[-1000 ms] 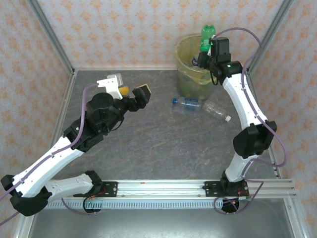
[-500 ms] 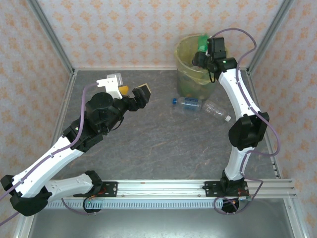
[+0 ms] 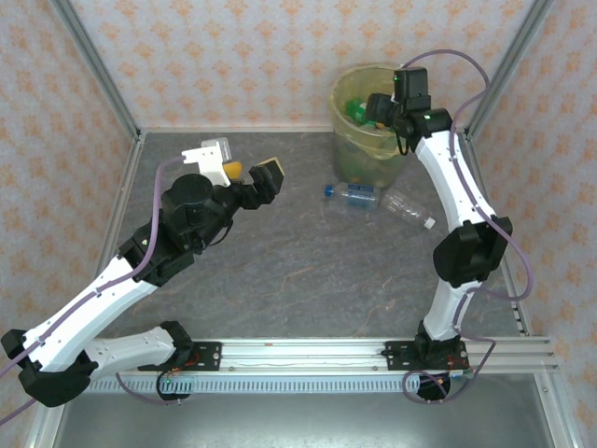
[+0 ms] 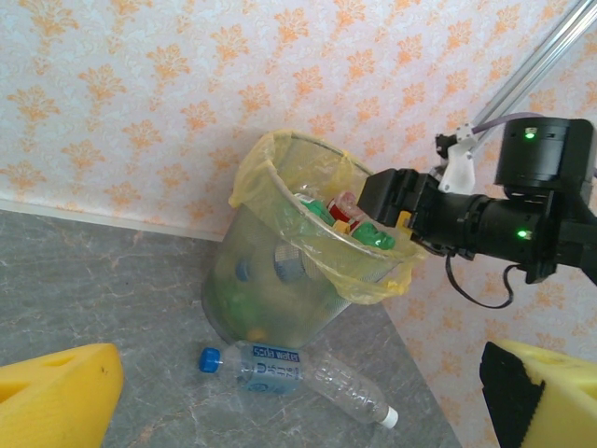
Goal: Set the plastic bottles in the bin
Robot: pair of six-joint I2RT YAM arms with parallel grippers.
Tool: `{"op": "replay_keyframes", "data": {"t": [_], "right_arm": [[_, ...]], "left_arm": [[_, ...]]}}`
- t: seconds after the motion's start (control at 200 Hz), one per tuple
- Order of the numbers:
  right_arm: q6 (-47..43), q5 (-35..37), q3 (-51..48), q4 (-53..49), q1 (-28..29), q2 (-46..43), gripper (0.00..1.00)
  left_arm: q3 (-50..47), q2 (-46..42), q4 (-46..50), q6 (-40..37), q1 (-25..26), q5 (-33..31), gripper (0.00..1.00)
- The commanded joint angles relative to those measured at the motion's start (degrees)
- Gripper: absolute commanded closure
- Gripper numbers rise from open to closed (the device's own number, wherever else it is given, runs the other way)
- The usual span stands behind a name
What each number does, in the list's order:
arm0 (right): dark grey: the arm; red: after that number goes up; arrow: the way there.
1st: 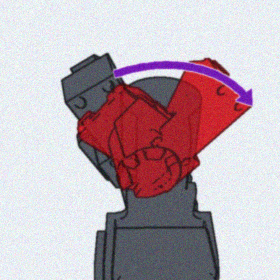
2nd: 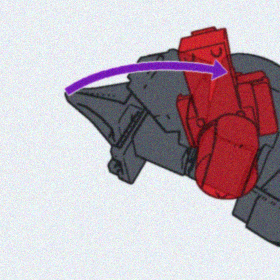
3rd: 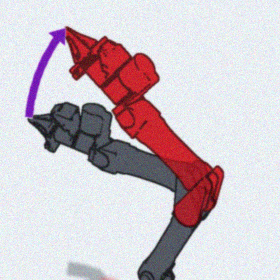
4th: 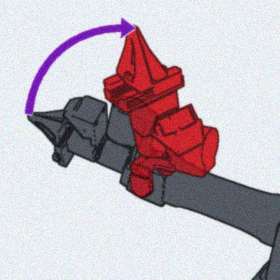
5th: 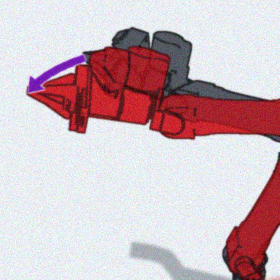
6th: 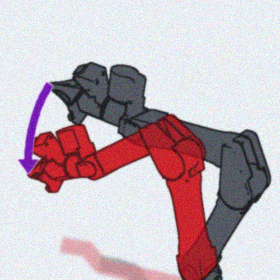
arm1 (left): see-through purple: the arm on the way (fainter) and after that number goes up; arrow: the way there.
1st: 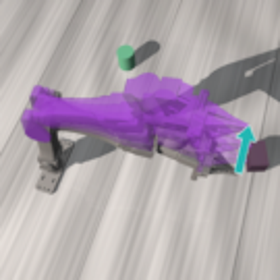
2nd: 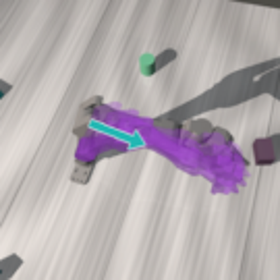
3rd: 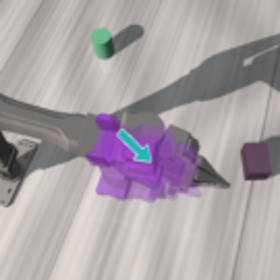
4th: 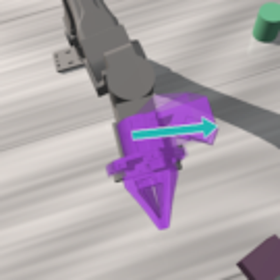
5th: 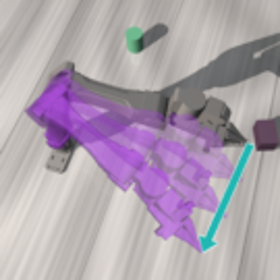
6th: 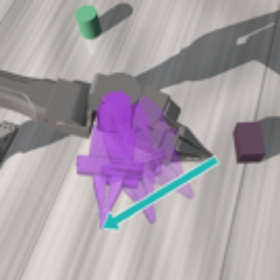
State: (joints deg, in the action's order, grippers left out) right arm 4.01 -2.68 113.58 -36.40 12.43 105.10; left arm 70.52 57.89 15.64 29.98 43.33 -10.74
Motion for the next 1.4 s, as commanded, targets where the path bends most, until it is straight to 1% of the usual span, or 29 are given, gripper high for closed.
{"op": "replay_keyframes", "data": {"t": [0.0, 0.1, 0.13, 0.215, 0.25, 0.38, 0.405, 0.45, 0.481, 0.696, 0.781, 0.866, 0.881, 0.961, 1.086, 1.261, 1.391], "right_arm": [[0.91, 2.06, -2.27, 1.69, -0.2, -6.58, 0.17], [1.59, 1.91, -5.47, 3.1, -0.16, -10.08, 0.16], [1.87, 2.05, -6.51, 3.53, -0.17, -11.05, 0.14], [2.45, 2.11, -9.46, 4.69, -0.14, -14.28, 0.13], [2.84, 2.39, -10.86, 5.07, -0.21, -15.49, 0.1], [3.41, 3.51, -17.7, 6.86, -0.21, -20.83, 0.08], [3.6, 4.16, -19.29, 7.33, -0.21, -22.11, 0.05], [3.71, 4.79, -22.38, 8.72, -0.24, -24.4, 0.04], [3.73, 5.39, -25.01, 9.45, -0.21, -25.94, 0.0], [6.41, 9.58, -38.05, 12.35, -0.9, -34.52, 0.0], [8.4, 12.32, -42.78, 13.45, -1.86, -36.84, 0.0], [10.51, 14.74, -46.65, 14.17, -3.4, -37.07, 0.0], [10.88, 14.72, -47.44, 14.44, -3.9, -38.57, 0.0], [13.76, 12.33, -51.5, 16.22, -7.27, -39.78, 0.0], [17.49, 6.63, -57.1, 19.53, -12.26, -40.01, 0.0], [20.15, 0.41, -59.94, 23.15, -16.12, -37.69, 0.0], [21.77, -5.82, -60.89, 26.27, -18.38, -33.18, 0.0]], "left_arm": [[-0.45, -0.1, -0.33, -0.95, -0.5, -0.06, 0.01], [-0.65, 0.34, -0.74, -1.13, -0.48, 0.45, 0.01], [-0.63, 0.61, -0.82, -1.15, -0.49, 0.63, 0.01], [-0.73, 1.38, -1.37, -1.39, -0.44, 1.95, 0.01], [-0.65, 1.73, -1.56, -1.46, -0.51, 2.46, 0.01], [-0.45, 3.22, -2.18, -1.5, -0.46, 4.43, 0.01], [-0.52, 3.38, -2.44, -1.51, -0.46, 4.85, 0.01], [-0.65, 3.75, -2.91, -1.51, -0.45, 5.54, 0.01], [-0.88, 3.94, -3.21, -1.42, -0.49, 6.01, 0.01], [-0.78, 5.35, -3.42, -1.36, -0.52, 7.31, 0.01], [-0.5, 5.87, -3.33, -1.41, -0.47, 7.45, 0.01], [-0.18, 6.31, -3.07, -1.41, -0.48, 7.51, 0.01], [-0.2, 6.42, -3.1, -1.39, -0.49, 7.49, 0.01], [-0.16, 6.73, -2.98, -1.24, -0.46, 7.66, 0.01], [0.13, 6.63, -2.42, -1.24, -0.47, 7.53, 0.01], [-0.12, 5.74, -1.84, -1.21, -0.47, 6.68, 0.01], [-0.68, 5.26, -1.66, -0.74, -0.45, 6.57, 0.01]]}}
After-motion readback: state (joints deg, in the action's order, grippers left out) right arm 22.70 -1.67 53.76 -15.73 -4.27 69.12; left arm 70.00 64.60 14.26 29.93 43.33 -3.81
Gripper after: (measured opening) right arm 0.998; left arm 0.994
